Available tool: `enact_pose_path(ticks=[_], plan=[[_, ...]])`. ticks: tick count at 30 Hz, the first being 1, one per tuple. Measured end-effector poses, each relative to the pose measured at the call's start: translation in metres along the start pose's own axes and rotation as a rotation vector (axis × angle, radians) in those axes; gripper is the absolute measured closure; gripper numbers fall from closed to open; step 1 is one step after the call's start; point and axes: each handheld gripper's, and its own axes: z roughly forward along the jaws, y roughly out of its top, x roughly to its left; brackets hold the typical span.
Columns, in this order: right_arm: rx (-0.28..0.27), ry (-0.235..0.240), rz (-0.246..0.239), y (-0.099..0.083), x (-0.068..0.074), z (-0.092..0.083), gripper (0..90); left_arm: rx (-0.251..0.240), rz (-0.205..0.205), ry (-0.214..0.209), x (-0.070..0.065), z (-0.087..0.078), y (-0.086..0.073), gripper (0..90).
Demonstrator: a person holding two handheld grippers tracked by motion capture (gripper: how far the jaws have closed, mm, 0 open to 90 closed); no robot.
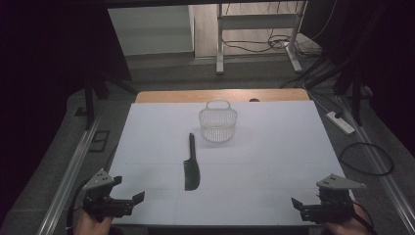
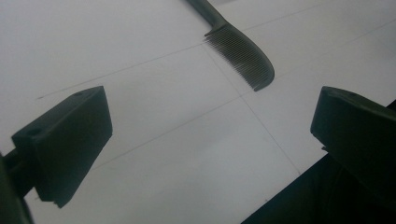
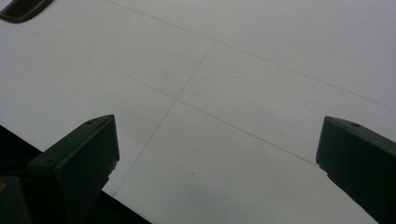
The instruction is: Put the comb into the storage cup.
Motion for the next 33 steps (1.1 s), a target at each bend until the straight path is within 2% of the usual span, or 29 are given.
enact_pose_path(ticks=[6, 13, 17, 25, 30, 33], plan=[[-0.007, 0.009, -0.001, 0.0, 0.0, 0.0, 0.0, -0.005, 0.017, -0.022, 0.002, 0.005, 0.005, 0.0], [-0.011, 0.012, 0.004, 0.0, -0.001, -0.001, 0.0, -0.012, 0.01, -0.032, 0.005, 0.012, 0.011, 0.0], [-0.011, 0.013, 0.002, 0.0, -0.001, 0.0, 0.0, 0.002, 0.023, -0.03, 0.005, 0.017, 0.017, 0.0], [-0.011, 0.014, 0.0, 0.0, -0.001, 0.0, 0.0, 0.016, 0.016, -0.05, 0.005, 0.029, 0.028, 0.0], [-0.011, 0.015, 0.001, 0.0, -0.001, 0.0, 0.0, 0.036, 0.037, -0.054, 0.003, 0.038, 0.036, 0.0], [-0.01, 0.015, 0.001, 0.0, -0.001, 0.0, 0.0, 0.049, 0.03, -0.06, 0.002, 0.042, 0.04, 0.0]])
